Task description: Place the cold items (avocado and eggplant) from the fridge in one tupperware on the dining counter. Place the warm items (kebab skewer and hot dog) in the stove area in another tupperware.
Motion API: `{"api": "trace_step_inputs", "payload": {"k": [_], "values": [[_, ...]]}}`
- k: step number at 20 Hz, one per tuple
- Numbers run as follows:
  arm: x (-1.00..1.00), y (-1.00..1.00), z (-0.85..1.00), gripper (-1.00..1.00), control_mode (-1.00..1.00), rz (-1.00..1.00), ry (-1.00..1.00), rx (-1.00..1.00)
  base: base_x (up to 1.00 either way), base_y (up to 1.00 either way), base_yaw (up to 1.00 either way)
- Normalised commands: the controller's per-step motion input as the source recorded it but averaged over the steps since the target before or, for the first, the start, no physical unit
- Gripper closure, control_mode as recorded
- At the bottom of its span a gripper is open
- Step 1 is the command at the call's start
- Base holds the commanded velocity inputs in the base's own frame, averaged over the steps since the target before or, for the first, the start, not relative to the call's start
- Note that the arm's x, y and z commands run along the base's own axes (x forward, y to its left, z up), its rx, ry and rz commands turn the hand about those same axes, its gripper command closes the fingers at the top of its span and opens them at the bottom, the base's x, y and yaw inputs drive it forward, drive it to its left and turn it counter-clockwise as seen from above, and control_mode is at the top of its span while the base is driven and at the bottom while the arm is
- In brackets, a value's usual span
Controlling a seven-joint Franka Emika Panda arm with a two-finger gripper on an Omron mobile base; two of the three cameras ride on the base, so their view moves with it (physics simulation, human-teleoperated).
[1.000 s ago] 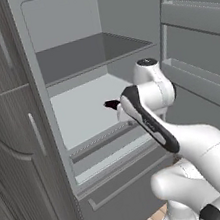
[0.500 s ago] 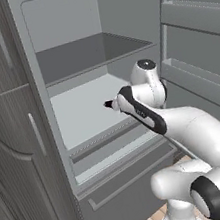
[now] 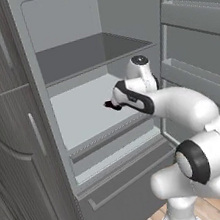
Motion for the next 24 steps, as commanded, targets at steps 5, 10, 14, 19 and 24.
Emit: {"api": "trace_step_inputs", "payload": {"k": [5,10,14,19,24], "values": [[0.35,0.02,-0.09,-1.0,-1.0,0.0,0.0,-0.03,0.0,0.0,0.0],[0.26,0.02,-0.34,-1.0,-1.0,0.01,-0.03,0.0,0.0,0.0,0.0],[0.31,0.0,-0.48,-1.0,-1.0,0.01,-0.07,0.0,0.0,0.0,0.0],[0.27,0.0,-0.39,-1.0,-1.0,0.0,-0.03,0.0,0.0,0.0,0.0],[0.43,0.0,-0.02,-1.0,-1.0,0.0,0.0,0.0,0.0,0.0,0.0]]}}
